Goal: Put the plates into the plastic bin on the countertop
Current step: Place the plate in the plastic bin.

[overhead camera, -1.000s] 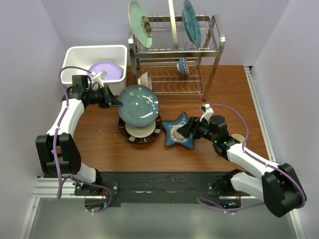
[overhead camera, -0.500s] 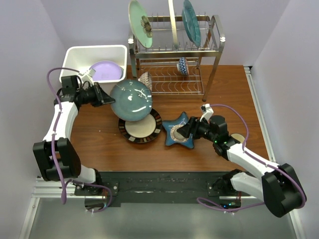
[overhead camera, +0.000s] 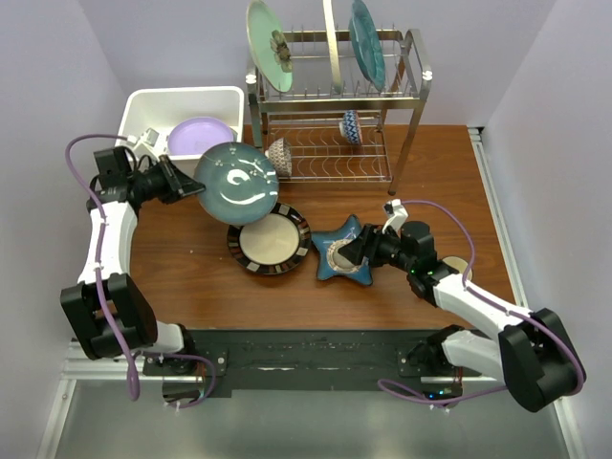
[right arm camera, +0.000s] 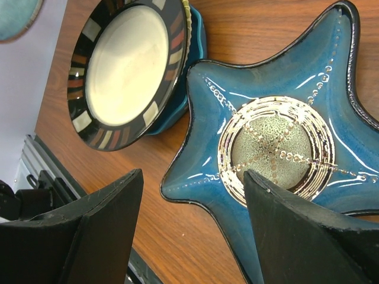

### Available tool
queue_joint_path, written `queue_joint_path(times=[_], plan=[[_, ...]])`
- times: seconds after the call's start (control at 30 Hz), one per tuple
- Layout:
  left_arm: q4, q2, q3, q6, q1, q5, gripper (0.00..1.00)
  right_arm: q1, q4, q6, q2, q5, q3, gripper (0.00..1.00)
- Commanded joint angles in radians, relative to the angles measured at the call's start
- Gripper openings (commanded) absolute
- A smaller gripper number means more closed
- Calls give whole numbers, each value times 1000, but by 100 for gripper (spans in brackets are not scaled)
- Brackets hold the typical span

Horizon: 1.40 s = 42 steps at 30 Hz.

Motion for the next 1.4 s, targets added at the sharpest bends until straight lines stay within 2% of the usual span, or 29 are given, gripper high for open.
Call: queue_joint_path(times=[0.0, 0.6, 1.07, 1.37], plan=[[166, -58, 38, -110, 32, 123, 0, 4, 49, -2, 3, -24, 12, 72], [255, -40, 67, -189, 117, 98, 0, 6, -5, -33, -10, -21, 34, 73], [281, 54, 173, -222, 131, 46, 0, 6, -31, -47, -17, -15, 44, 73], [402, 108, 213, -309, 132, -7, 0, 6, -8, -41, 9, -18, 46, 73]])
